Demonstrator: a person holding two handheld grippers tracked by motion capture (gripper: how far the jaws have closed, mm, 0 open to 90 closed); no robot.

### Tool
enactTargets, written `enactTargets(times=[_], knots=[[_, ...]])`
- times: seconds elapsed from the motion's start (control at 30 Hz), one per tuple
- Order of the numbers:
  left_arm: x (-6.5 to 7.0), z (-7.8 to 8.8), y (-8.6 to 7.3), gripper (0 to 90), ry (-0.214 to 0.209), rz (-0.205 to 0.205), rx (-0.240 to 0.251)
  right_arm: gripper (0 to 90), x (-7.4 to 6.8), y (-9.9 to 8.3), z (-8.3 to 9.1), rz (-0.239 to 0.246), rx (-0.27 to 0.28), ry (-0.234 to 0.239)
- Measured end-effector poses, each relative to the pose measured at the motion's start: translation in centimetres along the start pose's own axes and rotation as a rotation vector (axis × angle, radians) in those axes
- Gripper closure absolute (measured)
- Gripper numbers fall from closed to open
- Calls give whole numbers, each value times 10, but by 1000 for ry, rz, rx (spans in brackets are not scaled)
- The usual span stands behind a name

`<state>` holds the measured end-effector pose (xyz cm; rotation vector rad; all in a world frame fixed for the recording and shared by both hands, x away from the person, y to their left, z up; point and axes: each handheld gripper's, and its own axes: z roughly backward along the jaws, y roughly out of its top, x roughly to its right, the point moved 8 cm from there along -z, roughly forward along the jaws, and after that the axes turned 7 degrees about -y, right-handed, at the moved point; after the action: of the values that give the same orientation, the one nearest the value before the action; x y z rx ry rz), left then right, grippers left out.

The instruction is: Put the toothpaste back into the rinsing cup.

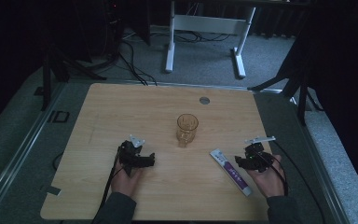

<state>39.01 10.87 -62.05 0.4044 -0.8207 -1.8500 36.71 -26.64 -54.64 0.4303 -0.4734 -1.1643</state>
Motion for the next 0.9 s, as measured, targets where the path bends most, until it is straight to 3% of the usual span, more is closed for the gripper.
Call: enactTargets(times=[0.27, 0.9], knots=[[0, 0, 0, 78, 0, 1, 2, 554, -7, -1, 0, -2, -38, 57], [1, 0, 0, 78, 0, 1, 3, 576, -15, -4, -1, 52, -133, 96]])
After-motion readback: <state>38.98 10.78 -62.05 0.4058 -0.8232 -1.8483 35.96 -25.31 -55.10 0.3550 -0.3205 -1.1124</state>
